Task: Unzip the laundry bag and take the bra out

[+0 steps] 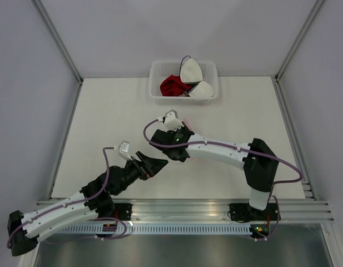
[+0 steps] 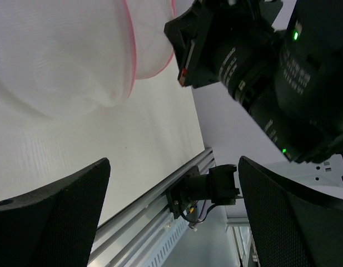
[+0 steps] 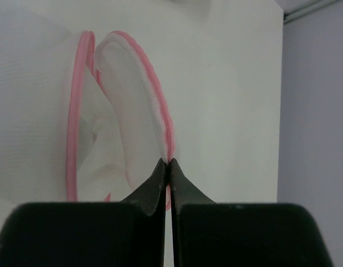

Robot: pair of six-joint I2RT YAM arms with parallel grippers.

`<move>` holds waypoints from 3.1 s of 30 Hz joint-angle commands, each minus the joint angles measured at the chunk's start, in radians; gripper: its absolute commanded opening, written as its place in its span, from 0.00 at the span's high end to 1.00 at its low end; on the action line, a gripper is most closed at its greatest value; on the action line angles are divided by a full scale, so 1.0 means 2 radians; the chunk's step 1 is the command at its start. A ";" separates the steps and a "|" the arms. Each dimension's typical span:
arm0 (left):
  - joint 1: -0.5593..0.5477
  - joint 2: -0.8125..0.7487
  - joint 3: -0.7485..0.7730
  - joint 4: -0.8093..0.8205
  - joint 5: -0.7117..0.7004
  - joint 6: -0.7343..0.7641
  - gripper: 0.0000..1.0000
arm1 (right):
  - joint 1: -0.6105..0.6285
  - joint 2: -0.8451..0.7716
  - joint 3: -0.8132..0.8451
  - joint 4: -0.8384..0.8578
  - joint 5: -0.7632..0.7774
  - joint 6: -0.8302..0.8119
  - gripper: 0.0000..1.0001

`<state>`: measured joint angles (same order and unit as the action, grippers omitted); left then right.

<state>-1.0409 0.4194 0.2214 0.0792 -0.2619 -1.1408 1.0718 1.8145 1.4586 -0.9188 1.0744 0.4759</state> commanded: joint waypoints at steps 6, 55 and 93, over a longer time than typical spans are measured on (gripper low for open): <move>-0.002 -0.061 -0.010 -0.090 -0.055 -0.001 0.01 | 0.040 -0.129 -0.123 0.148 -0.205 -0.013 0.86; -0.018 0.560 0.401 -0.276 -0.159 0.097 0.04 | -0.038 -0.515 -0.363 0.134 -0.281 0.086 0.50; 0.202 0.547 0.326 -0.090 -0.059 0.201 0.98 | -0.038 -0.548 -0.390 0.142 -0.310 0.106 0.52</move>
<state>-0.7719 1.5742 0.8185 -0.0959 -0.4213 -0.8494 0.9974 0.7319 0.6861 -0.6582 0.4637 0.6704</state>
